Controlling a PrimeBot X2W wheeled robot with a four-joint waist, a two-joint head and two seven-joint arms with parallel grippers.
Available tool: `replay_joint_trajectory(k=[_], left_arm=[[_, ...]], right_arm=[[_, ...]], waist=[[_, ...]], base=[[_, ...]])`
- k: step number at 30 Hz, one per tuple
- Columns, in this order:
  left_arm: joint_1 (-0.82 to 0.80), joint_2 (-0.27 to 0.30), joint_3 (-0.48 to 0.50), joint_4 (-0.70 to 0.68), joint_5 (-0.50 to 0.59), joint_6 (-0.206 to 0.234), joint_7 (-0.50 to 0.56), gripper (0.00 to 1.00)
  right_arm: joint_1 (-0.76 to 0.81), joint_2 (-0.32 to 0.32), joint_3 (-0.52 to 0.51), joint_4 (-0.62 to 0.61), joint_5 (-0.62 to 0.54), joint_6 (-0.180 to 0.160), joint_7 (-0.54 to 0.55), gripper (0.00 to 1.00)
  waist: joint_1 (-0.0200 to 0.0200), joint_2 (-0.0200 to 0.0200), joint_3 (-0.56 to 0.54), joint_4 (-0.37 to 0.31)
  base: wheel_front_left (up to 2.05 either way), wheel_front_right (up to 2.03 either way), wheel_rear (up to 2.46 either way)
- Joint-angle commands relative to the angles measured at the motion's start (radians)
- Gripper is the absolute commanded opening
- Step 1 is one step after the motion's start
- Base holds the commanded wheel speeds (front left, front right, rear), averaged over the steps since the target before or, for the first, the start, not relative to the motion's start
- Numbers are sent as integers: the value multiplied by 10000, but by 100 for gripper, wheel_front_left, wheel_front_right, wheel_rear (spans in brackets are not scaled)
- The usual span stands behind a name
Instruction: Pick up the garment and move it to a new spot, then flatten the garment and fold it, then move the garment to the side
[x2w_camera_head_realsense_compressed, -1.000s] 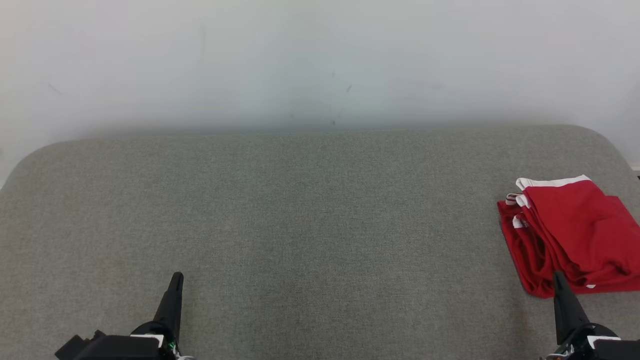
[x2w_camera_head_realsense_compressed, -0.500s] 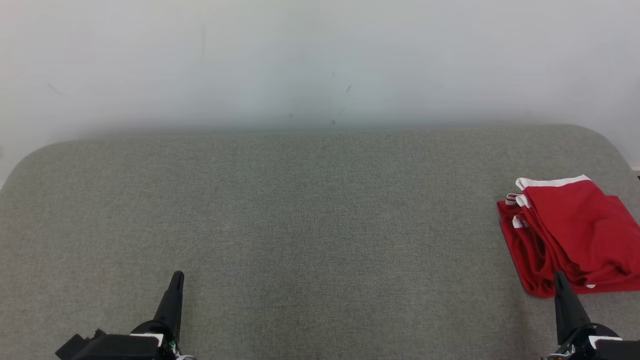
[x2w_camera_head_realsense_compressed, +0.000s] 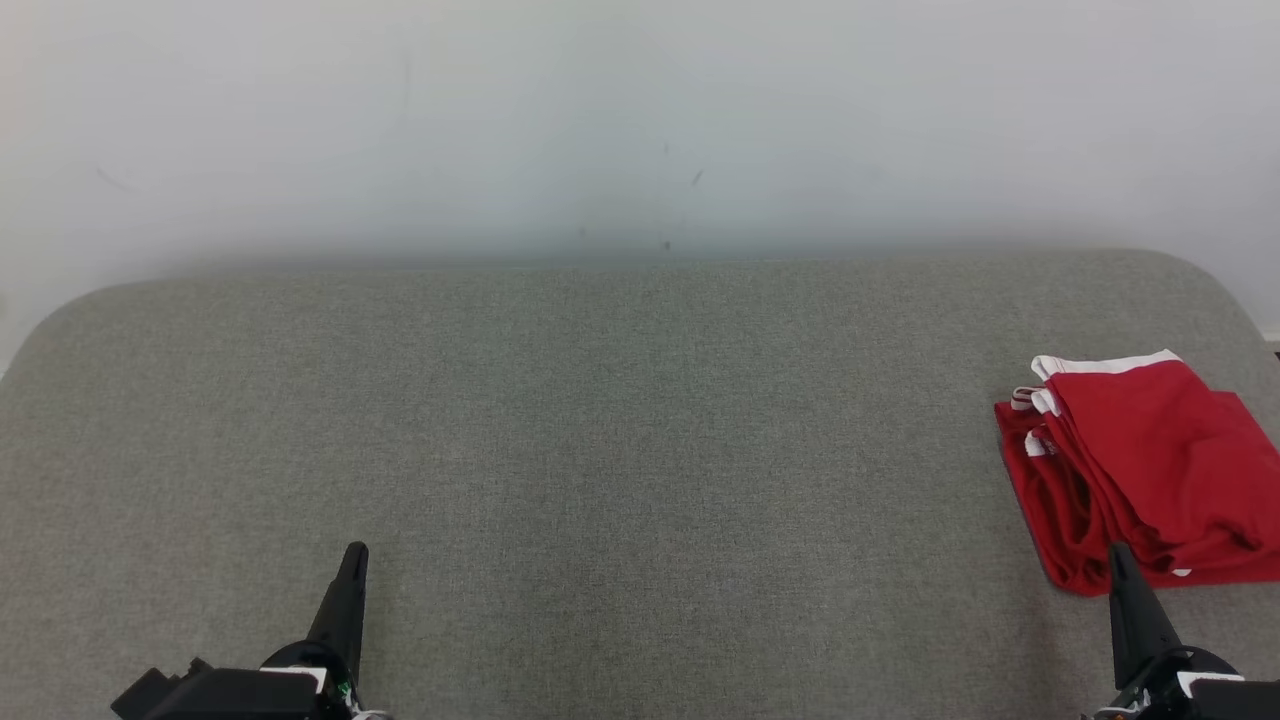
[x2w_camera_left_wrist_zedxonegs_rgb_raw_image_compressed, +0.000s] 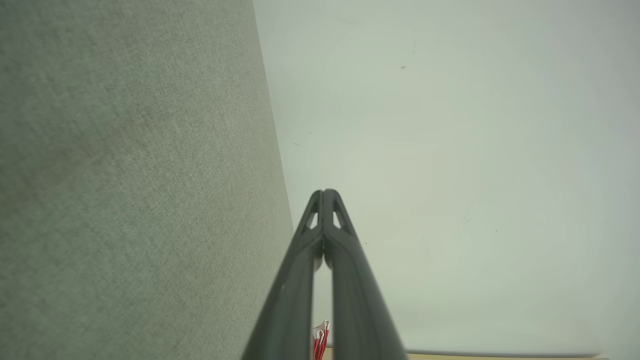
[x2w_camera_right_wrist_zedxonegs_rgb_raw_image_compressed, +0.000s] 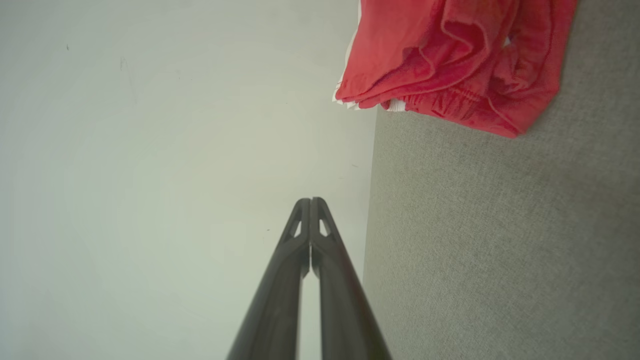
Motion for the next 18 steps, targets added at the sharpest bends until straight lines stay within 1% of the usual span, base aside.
replay_joint_trajectory(k=[1, 18], left_arm=[[-125, 38, 18, 32, -64, -28, -13, 0], [-125, 38, 9, 30, -74, -28, -23, 0]], right_arm=[[100, -16, -5, -28, 45, -21, 27, 0], [99, -16, -6, -28, 45, -21, 26, 0]], waist=[[0, 0, 0, 1], [0, 0, 0, 1]], base=[[0, 0, 0], [0, 0, 0]])
